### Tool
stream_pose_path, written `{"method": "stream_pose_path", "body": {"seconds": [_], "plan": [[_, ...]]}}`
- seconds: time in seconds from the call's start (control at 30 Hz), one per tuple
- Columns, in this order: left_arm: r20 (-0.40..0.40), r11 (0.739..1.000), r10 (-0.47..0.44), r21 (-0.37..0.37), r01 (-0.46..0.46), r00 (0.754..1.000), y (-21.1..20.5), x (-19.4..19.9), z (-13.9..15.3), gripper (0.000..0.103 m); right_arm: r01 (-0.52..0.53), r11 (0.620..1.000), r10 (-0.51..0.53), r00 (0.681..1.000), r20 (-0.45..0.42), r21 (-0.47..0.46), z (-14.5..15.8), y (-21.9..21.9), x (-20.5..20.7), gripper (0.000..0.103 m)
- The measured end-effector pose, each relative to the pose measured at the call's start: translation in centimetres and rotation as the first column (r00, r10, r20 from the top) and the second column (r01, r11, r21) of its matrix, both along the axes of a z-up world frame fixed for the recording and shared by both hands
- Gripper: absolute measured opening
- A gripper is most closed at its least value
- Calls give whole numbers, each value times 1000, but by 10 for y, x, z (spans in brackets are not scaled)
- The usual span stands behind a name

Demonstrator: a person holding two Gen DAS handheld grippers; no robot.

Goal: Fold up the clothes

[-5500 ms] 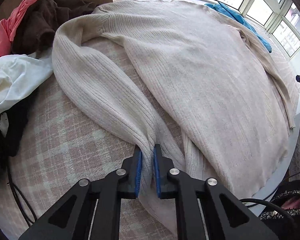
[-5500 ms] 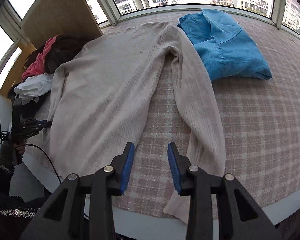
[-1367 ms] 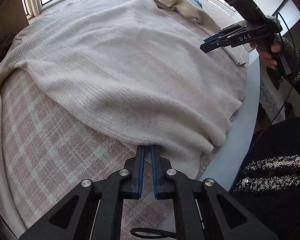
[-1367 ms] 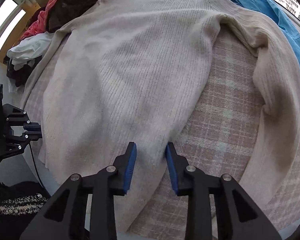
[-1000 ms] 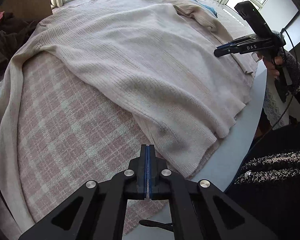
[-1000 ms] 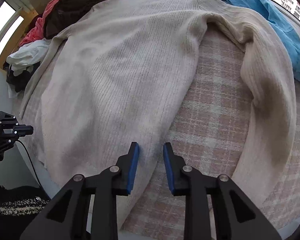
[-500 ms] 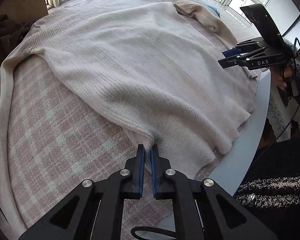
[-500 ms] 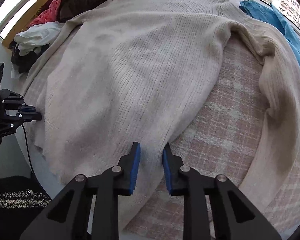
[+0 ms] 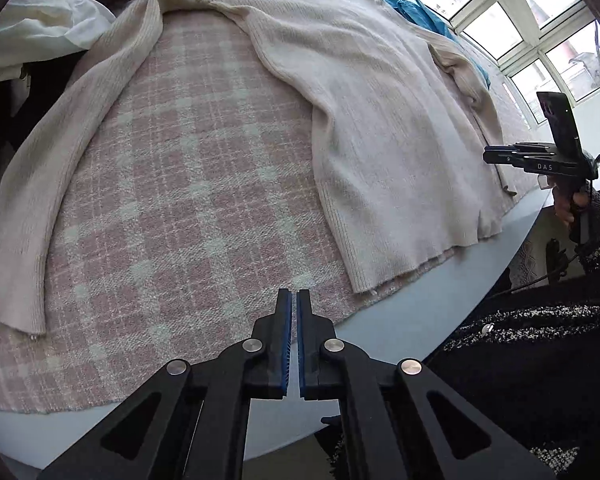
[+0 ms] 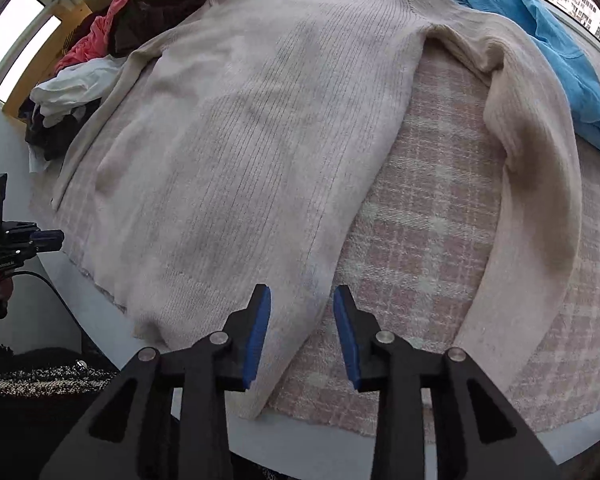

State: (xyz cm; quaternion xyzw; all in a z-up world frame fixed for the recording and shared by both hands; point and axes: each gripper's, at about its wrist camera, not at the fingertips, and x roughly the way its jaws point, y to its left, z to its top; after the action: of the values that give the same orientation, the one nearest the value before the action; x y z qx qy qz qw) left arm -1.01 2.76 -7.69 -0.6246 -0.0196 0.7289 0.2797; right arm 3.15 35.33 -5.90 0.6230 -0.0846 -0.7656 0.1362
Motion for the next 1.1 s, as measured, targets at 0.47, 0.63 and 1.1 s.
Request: {"method": "stream_pose_path", "body": {"seconds": [0.47, 0.63, 1.1], "plan": [[18, 989, -150, -18, 150, 989, 67, -7, -24, 18, -44, 998, 43, 999, -7, -42, -22, -43, 17, 26], [-36, 988, -142, 53, 144, 989, 49, -8, 12, 2, -47, 998, 45, 997, -57, -37, 25, 14, 40, 4], [72, 995, -99, 17, 98, 992, 22, 14, -17, 3, -193, 967, 172, 976, 132, 164, 0, 19, 90, 5]]}}
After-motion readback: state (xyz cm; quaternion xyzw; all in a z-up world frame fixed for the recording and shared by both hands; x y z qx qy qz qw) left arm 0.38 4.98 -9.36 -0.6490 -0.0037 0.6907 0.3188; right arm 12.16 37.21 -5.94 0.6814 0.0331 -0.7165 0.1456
